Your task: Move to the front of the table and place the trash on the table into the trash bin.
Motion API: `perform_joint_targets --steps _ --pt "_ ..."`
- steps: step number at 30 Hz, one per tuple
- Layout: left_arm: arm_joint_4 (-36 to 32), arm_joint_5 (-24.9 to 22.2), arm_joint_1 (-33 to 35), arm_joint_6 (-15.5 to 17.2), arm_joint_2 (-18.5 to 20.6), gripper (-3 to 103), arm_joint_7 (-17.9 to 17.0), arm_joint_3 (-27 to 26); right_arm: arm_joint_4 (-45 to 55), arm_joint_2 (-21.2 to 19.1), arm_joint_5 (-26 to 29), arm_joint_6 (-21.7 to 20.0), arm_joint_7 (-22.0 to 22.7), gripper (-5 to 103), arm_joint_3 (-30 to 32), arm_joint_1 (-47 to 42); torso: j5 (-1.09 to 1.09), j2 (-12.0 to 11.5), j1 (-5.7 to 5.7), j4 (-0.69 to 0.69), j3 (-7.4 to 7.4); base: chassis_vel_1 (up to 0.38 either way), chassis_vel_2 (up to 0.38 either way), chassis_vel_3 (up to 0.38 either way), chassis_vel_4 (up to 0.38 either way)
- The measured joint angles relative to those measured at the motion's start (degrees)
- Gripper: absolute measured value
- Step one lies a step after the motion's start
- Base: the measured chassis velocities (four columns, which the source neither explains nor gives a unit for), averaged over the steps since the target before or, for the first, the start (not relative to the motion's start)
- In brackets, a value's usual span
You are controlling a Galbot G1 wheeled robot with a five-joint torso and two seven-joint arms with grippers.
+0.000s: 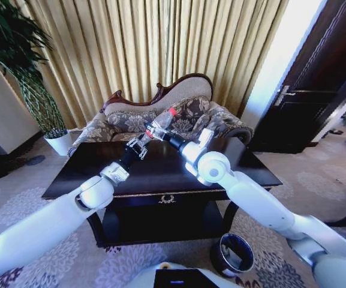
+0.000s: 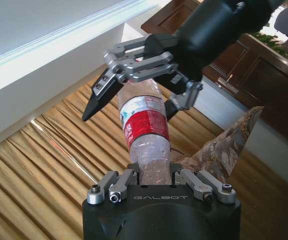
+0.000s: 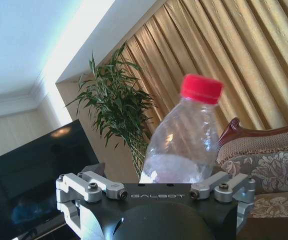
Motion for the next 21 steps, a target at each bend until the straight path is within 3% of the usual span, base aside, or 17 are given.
perform_joint_targets --steps 7,14,16,18,21 --pt "-0.4 0.1 1.4 -0.1 0.5 28 0.0 -0.2 -0.1 0.1 -0.2 0.0 1.6 85 -0.1 0.6 0.0 0.0 0.0 0.0 0.0 0.0 0.0 0.0 0.0" --pt "-0.2 0.1 1.4 -0.1 0.1 26 0.0 -0.1 0.3 -1.1 -0.6 0.0 1.6 52 0.1 0.5 0.0 0.0 0.0 0.0 0.0 0.0 0.0 0.0 0.0" --pt "-0.2 0.1 1.4 -0.1 0.1 26 0.0 -0.1 0.4 -1.2 -0.6 0.0 1.6 52 0.1 0.5 0.01 0.0 0.0 0.0 0.0 0.0 0.0 0.0 0.0" --pt "-0.2 0.1 1.3 -0.1 0.0 26 -0.2 -0.1 0.6 -1.5 -0.8 0.0 1.6 43 0.2 0.5 0.0 0.0 0.0 0.0 0.0 0.0 0.0 0.0 0.0" --pt "-0.2 0.0 1.3 -0.1 0.1 23 -0.5 -0.1 0.8 -1.6 -1.0 0.0 1.5 40 0.4 0.3 0.01 0.0 0.0 0.0 0.0 0.0 0.0 0.0 0.0"
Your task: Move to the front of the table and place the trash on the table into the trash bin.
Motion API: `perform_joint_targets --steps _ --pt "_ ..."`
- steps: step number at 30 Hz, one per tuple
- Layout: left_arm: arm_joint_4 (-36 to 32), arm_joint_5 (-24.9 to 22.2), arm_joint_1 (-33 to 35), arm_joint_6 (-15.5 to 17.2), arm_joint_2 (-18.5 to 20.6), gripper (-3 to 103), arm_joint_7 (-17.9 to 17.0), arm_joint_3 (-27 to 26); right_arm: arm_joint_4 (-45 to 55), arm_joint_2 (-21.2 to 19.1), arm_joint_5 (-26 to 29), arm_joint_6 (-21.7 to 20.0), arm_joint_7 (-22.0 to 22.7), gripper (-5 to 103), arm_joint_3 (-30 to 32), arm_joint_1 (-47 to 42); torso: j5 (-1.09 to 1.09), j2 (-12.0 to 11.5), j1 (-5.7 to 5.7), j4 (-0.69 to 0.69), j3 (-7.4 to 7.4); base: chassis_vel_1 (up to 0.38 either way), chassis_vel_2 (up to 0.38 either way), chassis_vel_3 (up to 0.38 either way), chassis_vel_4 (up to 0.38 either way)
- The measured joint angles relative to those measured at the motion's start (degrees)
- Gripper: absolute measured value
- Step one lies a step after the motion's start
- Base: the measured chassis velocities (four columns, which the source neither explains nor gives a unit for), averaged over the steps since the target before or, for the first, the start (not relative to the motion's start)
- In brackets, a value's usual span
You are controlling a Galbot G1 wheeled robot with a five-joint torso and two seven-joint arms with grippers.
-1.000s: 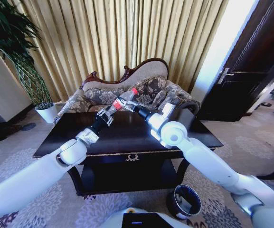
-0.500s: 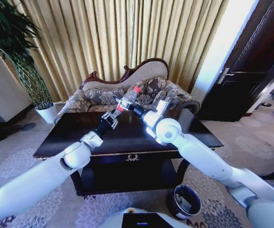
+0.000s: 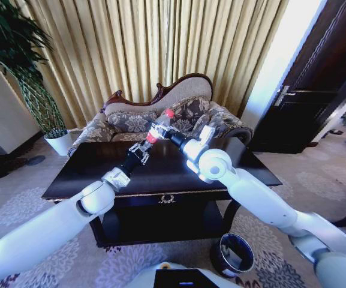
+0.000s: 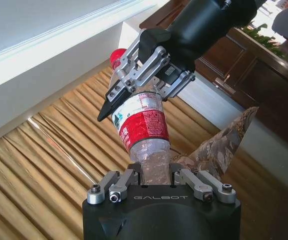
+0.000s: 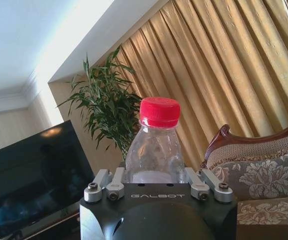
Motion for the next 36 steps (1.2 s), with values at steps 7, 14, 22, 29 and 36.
perform_joint_targets --steps 7,14,22,29,36 --pt "0.7 0.8 0.4 -0.7 -0.1 48 -1.3 -0.7 -0.2 -1.1 -1.3 1.3 -0.4 30 1.7 -0.8 0.0 0.0 0.0 0.0 0.0 0.0 0.0 0.0 0.0" --pt "-0.3 -2.3 3.9 -0.8 -0.4 76 -1.5 -6.1 -2.2 -4.6 -5.3 1.4 0.3 27 5.5 -2.5 0.0 0.0 0.0 0.0 0.0 0.0 0.0 0.0 0.0" --pt "-1.8 -12.8 12.5 -2.3 0.5 99 -2.5 -19.6 -2.6 -11.4 -12.4 1.0 0.1 27 16.0 -12.8 0.01 0.0 0.0 0.01 -0.01 0.0 0.0 0.0 0.0" --pt "0.8 -24.7 14.8 1.6 -3.5 100 -7.6 -30.8 -1.1 -17.0 -22.8 0.1 0.1 27 24.6 -25.4 0.01 0.0 0.0 -0.02 -0.01 0.0 0.0 0.0 0.0" --pt "-2.9 -37.5 27.5 11.1 -8.7 100 -8.5 -49.2 2.7 -18.5 -26.7 -2.9 1.5 27 37.0 -40.2 -0.01 0.0 0.0 0.01 -0.01 0.0 0.0 0.0 0.0"
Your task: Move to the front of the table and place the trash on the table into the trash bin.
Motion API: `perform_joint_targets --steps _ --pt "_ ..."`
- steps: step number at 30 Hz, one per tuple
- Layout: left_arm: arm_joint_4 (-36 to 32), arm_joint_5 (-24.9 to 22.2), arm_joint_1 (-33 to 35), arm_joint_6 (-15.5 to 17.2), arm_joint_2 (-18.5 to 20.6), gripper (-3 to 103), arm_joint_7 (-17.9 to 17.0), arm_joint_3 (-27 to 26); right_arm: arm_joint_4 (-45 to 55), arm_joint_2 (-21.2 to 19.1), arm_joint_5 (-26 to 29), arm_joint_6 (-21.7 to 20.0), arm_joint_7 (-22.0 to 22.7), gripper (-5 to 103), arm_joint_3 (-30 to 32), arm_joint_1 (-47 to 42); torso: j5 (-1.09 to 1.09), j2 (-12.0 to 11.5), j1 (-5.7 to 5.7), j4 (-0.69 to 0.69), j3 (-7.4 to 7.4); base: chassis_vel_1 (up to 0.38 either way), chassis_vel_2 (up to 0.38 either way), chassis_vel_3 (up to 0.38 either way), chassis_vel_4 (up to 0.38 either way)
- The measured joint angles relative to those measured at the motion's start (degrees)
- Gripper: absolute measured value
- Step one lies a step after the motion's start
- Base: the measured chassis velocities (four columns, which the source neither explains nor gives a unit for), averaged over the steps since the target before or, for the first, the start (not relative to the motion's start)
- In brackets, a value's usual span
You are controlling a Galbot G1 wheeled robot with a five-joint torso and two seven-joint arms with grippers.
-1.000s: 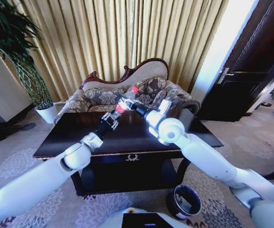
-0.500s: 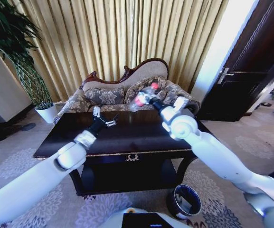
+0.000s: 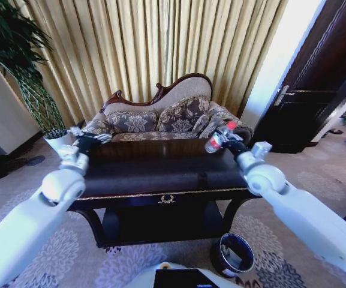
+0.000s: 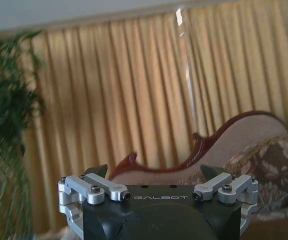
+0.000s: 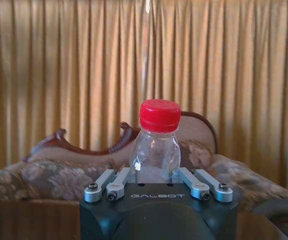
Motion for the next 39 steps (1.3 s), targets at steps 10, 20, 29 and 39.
perform_joint_targets --steps 10,20,29,39 --pt "-8.8 -13.9 9.6 10.8 -4.8 100 -4.6 -15.9 5.9 -0.4 2.1 -4.3 3.9 27 8.5 -8.1 0.02 0.0 0.0 0.0 0.0 0.0 0.0 0.0 0.0" --pt "-12.9 -16.1 11.8 11.6 -6.1 100 -5.5 -18.6 12.7 1.4 2.3 -5.2 4.1 27 16.5 -16.0 0.01 0.0 0.0 -0.02 0.01 0.0 0.0 0.0 0.0" --pt "-14.1 -11.8 15.3 8.9 -7.7 100 -2.1 -19.1 16.2 7.2 -1.6 -5.1 2.7 27 19.2 -23.0 0.02 0.0 0.0 -0.02 0.01 0.018 -0.027 -0.028 0.026" --pt "-15.7 -11.4 17.1 8.7 -8.5 100 -1.5 -19.7 16.7 8.8 -3.1 -4.9 2.2 27 19.7 -24.9 0.01 0.0 0.0 -0.01 0.0 0.083 -0.095 -0.09 0.086"
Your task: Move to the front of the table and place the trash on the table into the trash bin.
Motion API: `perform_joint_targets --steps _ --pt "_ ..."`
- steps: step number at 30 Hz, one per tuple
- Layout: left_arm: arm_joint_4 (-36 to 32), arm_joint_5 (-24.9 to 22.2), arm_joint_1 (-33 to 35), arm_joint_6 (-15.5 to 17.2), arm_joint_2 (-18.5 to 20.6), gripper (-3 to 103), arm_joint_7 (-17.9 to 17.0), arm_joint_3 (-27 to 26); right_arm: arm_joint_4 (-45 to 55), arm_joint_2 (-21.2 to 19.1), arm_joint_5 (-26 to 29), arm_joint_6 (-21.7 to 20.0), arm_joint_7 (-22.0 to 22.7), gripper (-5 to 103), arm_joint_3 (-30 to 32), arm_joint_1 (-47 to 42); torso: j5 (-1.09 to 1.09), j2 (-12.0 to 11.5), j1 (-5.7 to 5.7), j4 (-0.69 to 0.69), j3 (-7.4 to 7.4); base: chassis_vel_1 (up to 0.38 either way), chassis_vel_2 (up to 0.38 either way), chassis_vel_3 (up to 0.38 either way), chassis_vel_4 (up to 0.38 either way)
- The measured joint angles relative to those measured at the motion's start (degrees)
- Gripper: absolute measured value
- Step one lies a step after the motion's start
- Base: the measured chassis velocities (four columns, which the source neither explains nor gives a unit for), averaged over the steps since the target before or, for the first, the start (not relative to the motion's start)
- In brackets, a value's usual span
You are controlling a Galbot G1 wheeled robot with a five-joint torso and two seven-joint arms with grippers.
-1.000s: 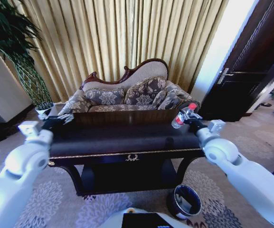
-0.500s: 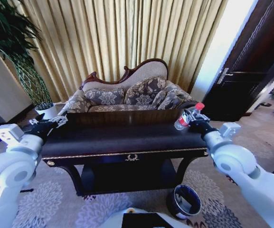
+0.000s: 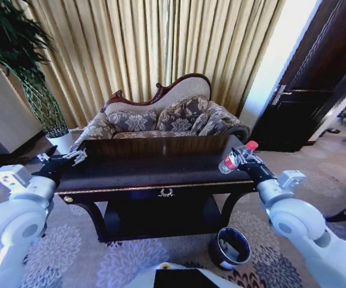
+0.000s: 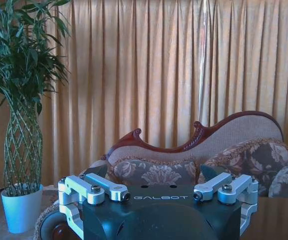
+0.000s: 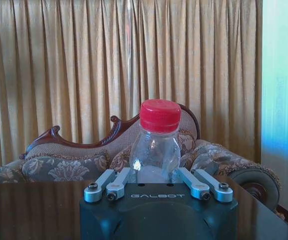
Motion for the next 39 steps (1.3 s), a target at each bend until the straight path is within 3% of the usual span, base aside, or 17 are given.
perform_joint_targets --steps 27,33,39 --pt "-1.7 1.3 2.3 0.3 -1.5 100 0.5 1.1 -1.1 2.1 -2.6 0.6 -1.6 27 -1.1 -1.3 0.0 0.0 0.01 0.0 0.0 0.101 -0.101 -0.097 0.096" --pt "-1.7 2.8 2.3 0.2 -2.6 100 0.7 2.3 -6.2 5.2 -6.3 1.2 -2.1 27 -4.2 -1.6 -0.01 0.0 0.0 0.01 0.0 0.012 -0.012 -0.013 0.011" --pt "-2.1 5.1 3.8 0.1 -4.4 100 1.7 3.3 -18.2 11.5 -12.6 1.7 -3.3 27 -10.3 -1.6 0.0 0.0 0.02 -0.01 0.01 0.0 0.0 0.0 0.0"
